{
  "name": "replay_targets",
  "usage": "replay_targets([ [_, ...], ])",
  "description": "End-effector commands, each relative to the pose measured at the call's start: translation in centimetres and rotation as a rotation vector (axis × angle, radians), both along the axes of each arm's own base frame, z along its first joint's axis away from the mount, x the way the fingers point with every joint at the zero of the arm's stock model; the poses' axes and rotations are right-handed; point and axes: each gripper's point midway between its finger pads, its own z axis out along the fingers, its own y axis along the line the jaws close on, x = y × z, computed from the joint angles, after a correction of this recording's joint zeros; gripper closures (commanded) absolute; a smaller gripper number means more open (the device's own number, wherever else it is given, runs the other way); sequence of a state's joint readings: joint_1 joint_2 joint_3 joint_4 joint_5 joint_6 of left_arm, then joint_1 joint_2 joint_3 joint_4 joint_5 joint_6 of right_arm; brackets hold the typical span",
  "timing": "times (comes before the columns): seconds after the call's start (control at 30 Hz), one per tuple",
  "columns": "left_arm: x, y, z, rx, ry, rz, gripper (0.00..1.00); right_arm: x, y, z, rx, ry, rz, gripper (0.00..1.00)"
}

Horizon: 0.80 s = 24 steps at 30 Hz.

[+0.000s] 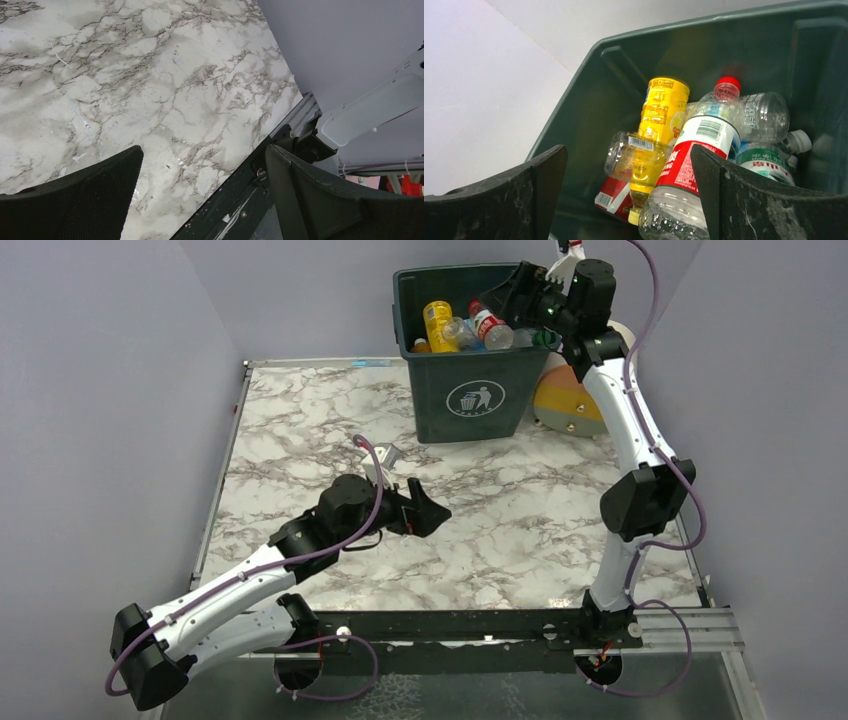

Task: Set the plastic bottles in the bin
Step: Place the plastic bottle in the trash bin, then reset both arms

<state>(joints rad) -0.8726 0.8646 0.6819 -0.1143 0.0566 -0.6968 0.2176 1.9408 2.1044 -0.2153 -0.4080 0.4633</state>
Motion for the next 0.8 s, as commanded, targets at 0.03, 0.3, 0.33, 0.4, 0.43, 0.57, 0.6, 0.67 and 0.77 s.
replay_targets([
  [0.03,0.5,0.1,2.8,0.0,-0.06,0.01,0.01,-3.6,-0.1,3.7,0.008,-0.064,-0.006,0.02],
  [0.3,1.6,0.5,2.3,0.118,-0.059,0.032,0.01,-10.2,-1.1,3.8,0.025,-0.11,0.027,0.0],
  [0.33,1.8,0.5,2.3,0.126,-0.058,0.038,0.01,-10.9,-1.2,3.6,0.021,-0.11,0.034,0.0],
  [0.4,2.1,0.3,2.2,0.136,-0.053,0.044,0.01,-12.5,-1.4,3.3,0.016,-0.109,0.048,0.0],
  [0.43,2.2,0.2,2.1,0.142,-0.05,0.047,0.01,-13.2,-1.5,3.1,0.01,-0.109,0.055,0.0],
  [0.57,3.0,-0.3,1.7,0.171,-0.044,0.056,0.01,-15.9,-2.0,1.6,-0.006,-0.088,0.067,0.0],
  [0.6,3.3,-0.4,1.6,0.185,-0.046,0.06,0.01,-16.6,-2.1,1.1,-0.007,-0.083,0.071,0.0],
  [0.67,3.8,-0.4,1.6,0.207,-0.055,0.071,0.01,-17.9,-2.3,0.2,-0.007,-0.068,0.077,0.0],
  [0.77,4.3,-0.3,2.1,0.231,-0.076,0.08,0.01,-20.1,-3.0,-1.0,-0.012,-0.043,0.07,0.01],
])
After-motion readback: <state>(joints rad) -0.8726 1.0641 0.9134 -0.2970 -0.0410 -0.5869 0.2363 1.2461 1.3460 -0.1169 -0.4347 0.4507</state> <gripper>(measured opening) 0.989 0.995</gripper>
